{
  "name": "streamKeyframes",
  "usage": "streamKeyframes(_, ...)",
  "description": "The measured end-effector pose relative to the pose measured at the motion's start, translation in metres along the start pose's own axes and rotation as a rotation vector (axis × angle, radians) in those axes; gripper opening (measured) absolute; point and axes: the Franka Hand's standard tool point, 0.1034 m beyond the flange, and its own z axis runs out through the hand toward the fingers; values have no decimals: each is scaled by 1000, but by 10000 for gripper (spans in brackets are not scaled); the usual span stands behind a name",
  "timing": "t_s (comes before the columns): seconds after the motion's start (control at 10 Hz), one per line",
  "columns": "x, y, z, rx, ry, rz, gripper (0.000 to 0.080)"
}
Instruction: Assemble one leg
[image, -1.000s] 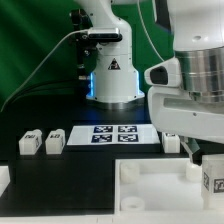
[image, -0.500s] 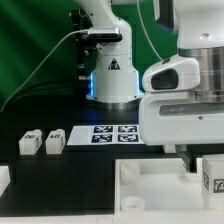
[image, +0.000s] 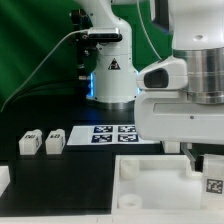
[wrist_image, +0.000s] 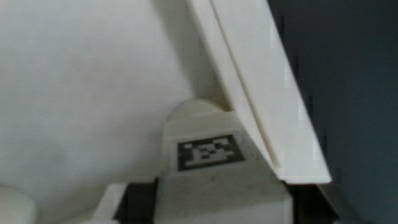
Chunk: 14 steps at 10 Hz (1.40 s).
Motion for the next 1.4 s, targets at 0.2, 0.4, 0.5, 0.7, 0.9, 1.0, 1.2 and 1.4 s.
streamKeyframes(0.2, 4, 12, -2, -31, 2, 198, 313)
streamKeyframes(0.4, 10, 26, -4, -97, 39, 374, 317)
streamKeyframes(0.5, 10, 28, -4, -105, 45, 398, 317)
streamKeyframes(0.7, 12, 31, -4, -110, 47, 402, 326)
streamKeyframes(0.9, 11, 31, -4, -110, 46, 402, 497)
streamKeyframes(1.0, 11, 31, -4, -110, 46, 402, 616)
streamKeyframes(1.2, 11, 31, -4, -110, 46, 402, 639)
streamKeyframes(1.4, 11, 31, -4, -110, 46, 402, 648)
